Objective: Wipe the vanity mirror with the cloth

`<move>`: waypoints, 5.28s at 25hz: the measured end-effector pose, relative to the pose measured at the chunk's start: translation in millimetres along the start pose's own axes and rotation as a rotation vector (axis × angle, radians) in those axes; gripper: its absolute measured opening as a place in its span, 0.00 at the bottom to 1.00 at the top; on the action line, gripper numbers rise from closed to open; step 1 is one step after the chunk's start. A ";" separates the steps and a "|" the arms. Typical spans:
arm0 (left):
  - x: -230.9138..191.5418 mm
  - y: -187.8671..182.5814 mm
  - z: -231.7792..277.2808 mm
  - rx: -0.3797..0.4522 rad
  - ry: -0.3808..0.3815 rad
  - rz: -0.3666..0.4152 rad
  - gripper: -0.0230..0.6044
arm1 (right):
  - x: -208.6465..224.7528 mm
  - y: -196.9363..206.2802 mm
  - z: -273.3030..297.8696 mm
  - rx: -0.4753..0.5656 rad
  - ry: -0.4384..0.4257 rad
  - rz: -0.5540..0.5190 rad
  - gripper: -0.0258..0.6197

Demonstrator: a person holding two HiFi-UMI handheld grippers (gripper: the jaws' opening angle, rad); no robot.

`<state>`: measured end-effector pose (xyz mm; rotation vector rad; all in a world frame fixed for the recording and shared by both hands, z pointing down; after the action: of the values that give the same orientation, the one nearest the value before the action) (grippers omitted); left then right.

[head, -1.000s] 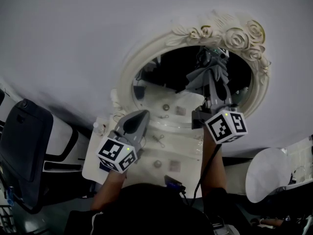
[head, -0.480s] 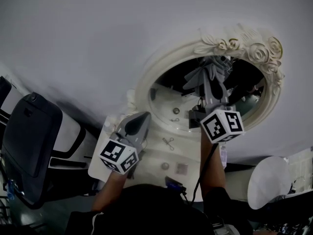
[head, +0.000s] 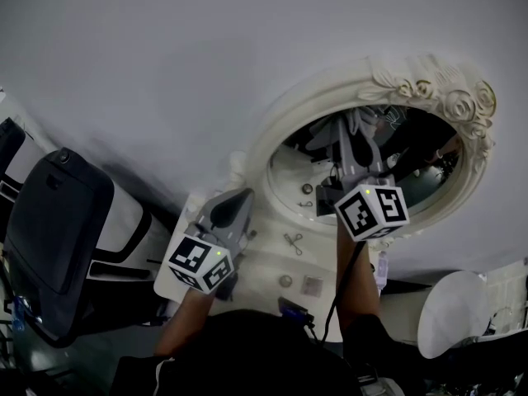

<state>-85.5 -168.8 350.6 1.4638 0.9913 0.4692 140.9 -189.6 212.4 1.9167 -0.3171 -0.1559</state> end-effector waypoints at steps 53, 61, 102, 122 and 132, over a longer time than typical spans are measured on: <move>165.1 45.1 97.5 -0.082 0.402 -0.047 0.03 | 115.2 -38.8 -261.0 0.030 0.518 -0.056 0.07; 169.2 52.4 123.8 -0.092 0.369 -0.016 0.03 | 160.4 -18.3 -250.8 0.004 0.498 -0.029 0.07; 85.0 15.2 64.0 0.013 0.155 -0.006 0.03 | 103.7 13.8 -132.5 -0.040 0.264 0.001 0.07; 17.8 -10.7 7.4 0.039 0.047 0.012 0.03 | -0.7 60.6 -25.8 -0.066 0.047 0.028 0.07; -5.9 -15.0 -13.1 0.055 -0.009 0.003 0.03 | -36.1 80.7 10.1 -0.096 -0.032 0.036 0.07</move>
<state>-103.4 -167.3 340.2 1.5160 1.0017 0.4397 92.1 -215.0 282.4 1.8138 -0.3592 -0.1745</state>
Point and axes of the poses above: the fingertips, and each gripper's own axes: z forward along the fingers, x to its right, y out of its underside, the point moved 8 cm from there along -z, backward along the fingers, and after that the axes turned 3 degrees about x, right-handed, at the moved point
